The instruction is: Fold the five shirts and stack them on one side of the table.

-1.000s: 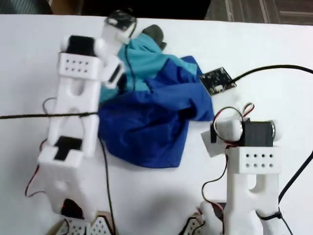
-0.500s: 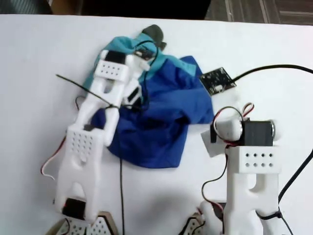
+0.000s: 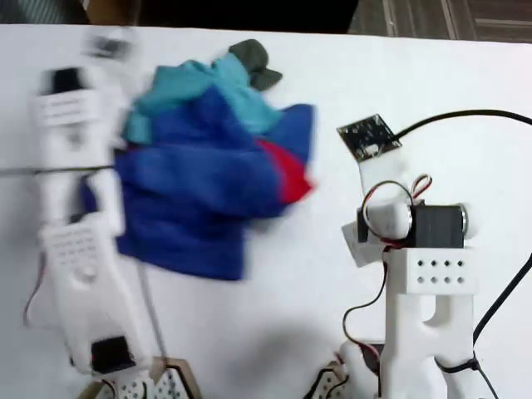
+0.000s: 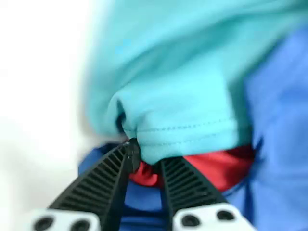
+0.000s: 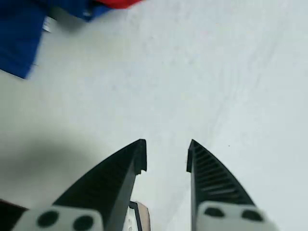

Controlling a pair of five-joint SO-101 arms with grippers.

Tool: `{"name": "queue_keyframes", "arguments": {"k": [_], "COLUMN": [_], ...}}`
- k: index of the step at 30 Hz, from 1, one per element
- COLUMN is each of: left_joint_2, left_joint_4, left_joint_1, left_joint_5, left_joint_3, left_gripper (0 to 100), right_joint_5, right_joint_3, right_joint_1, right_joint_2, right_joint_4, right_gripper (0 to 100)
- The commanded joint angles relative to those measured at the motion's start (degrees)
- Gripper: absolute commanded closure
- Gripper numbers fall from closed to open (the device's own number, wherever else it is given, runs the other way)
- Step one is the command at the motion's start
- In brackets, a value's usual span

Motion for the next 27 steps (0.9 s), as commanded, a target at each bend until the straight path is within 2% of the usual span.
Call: {"name": "queue_keyframes", "arguments": {"k": [1, 7, 10, 13, 15, 19, 23, 27], "left_joint_2": [-10.9, -13.54, -12.22, -10.2, -9.67, -10.9, -12.04, -12.13], "left_joint_4": [0.44, 0.53, 1.05, 1.14, 1.23, 1.23, 1.14, -1.85], "left_joint_1": [-13.89, -28.66, -31.03, -30.33, -28.48, -20.48, -7.03, 2.11], "left_joint_5": [0.35, -2.2, -5.54, -12.48, -15.12, -14.15, -9.05, -7.47], "left_joint_3": [-10.24, -14.2, -9.45, -1.27, 3.56, 8.66, 11.3, 11.47], "left_gripper": [97, 97, 97, 97, 95, 82, 86, 82], "right_joint_5": [0.0, 0.0, 0.0, 0.0, 0.0, 0.0, 0.0, 0.09], "right_joint_3": [-2.11, -2.11, -2.11, -2.11, -2.11, -2.11, -2.11, -2.02], "right_joint_1": [0.48, 0.13, 0.04, 0.04, 0.04, 0.04, 0.48, 0.57], "right_joint_2": [0.48, 0.48, 0.66, 0.66, 0.66, 0.75, 0.75, 0.66], "right_joint_4": [1.01, 0.92, 0.66, -0.31, -1.1, -3.12, -3.12, -1.98], "right_gripper": [84.8, 84.8, 84.8, 84.7, 84.7, 84.7, 84.7, 84.7]}}
